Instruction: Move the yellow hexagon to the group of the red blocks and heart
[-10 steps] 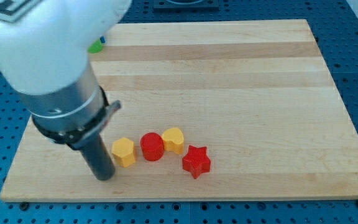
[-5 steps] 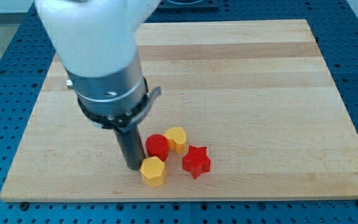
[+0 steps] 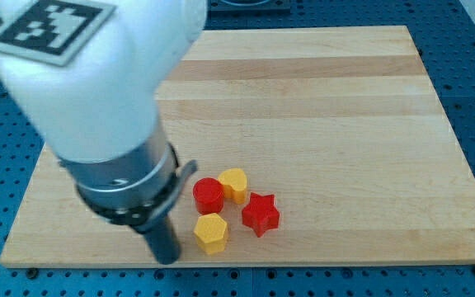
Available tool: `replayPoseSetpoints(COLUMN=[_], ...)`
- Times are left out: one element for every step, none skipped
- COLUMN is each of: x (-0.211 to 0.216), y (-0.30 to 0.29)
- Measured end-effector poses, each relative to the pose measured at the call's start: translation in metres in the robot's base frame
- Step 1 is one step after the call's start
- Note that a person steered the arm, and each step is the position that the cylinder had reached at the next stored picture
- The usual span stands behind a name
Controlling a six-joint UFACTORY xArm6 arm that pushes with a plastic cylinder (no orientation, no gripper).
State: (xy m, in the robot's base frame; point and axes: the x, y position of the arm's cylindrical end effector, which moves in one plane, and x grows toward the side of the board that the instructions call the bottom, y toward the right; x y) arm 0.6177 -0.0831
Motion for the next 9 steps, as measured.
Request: replayPoseSetpoints(x=[0.000,0.000,0.001,0.001,0.001,-0.001,-0.006,-0.011,-0.014], y=[0.044,0.048,0.046,0.041,0.038,0.038,0.038,0.038,0.040])
